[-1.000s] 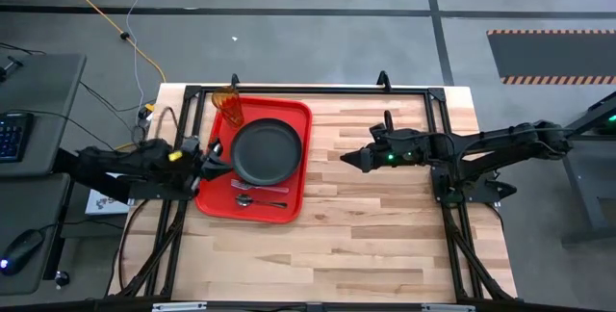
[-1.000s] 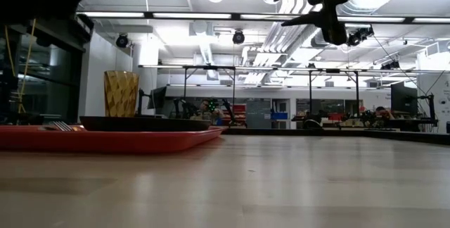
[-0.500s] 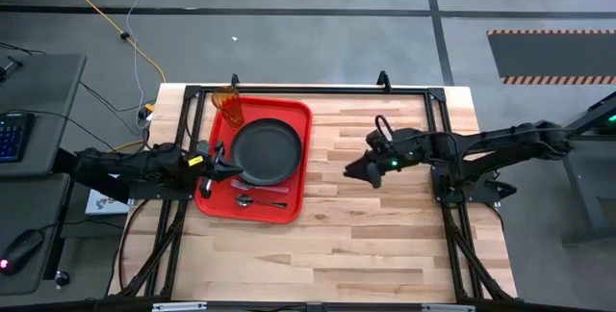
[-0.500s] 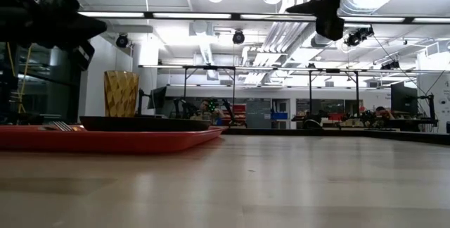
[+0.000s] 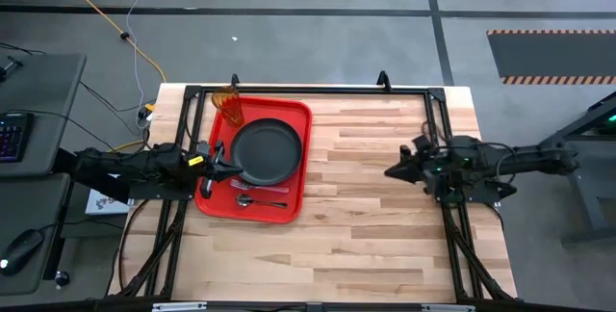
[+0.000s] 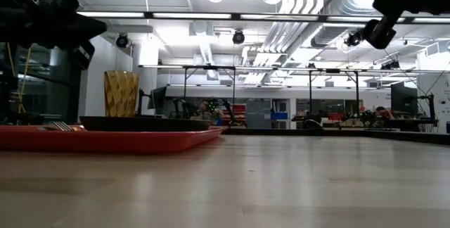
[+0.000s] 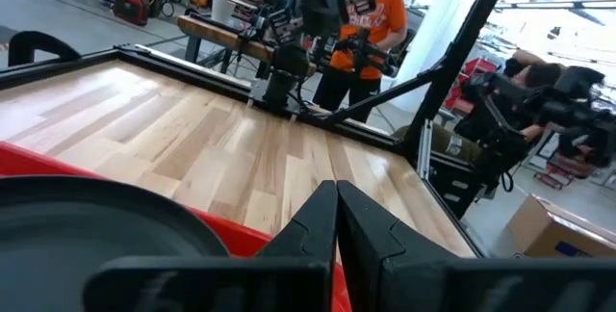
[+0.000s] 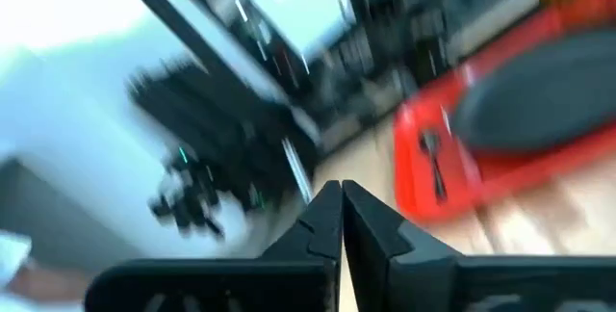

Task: Pick and place plate/cup/fork/spoon on tray
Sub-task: Return to Home Position

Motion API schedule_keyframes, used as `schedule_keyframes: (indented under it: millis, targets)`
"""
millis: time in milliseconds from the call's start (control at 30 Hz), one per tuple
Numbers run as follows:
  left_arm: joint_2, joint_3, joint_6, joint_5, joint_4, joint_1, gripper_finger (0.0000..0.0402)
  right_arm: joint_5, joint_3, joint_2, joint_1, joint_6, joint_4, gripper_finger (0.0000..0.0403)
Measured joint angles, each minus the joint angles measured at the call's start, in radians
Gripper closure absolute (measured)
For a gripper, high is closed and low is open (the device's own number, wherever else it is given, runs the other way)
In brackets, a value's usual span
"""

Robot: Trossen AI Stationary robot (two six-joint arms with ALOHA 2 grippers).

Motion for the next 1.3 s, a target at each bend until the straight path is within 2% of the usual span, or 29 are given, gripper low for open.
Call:
schedule_keyframes:
  millis: [133,267,500,633,700,900,1300]
  targets:
    - [0.000,0.000,0.000,0.000,0.000,0.000,0.0400,0.079,-0.141,-0.159,0.000,-0.024,0.169,0.0399]
    - [0.000,0.000,0.000,0.000,0.000,0.000,0.0399,0.095,-0.225,-0.247,0.000,-0.085,0.237,0.0401]
    - [0.000,0.000,0.000,0.000,0.000,0.000,0.0398,0.093,-0.238,-0.318,-0.001,-0.303,0.102,0.0402]
    - [0.000,0.000,0.000,0.000,0.000,0.000,0.0398,0.136,-0.238,-0.324,-0.002,-0.390,-0.073,0.0402]
    - [0.000,0.000,0.000,0.000,0.000,0.000,0.0398,0.163,-0.234,-0.312,-0.002,-0.368,-0.134,0.0402]
    - [0.000,0.000,0.000,0.000,0.000,0.000,0.0398,0.161,-0.231,-0.267,-0.003,-0.350,-0.144,0.0402]
    - [0.000,0.000,0.001,0.000,0.000,0.000,0.0398,0.162,-0.231,-0.262,-0.003,-0.350,-0.147,0.0402]
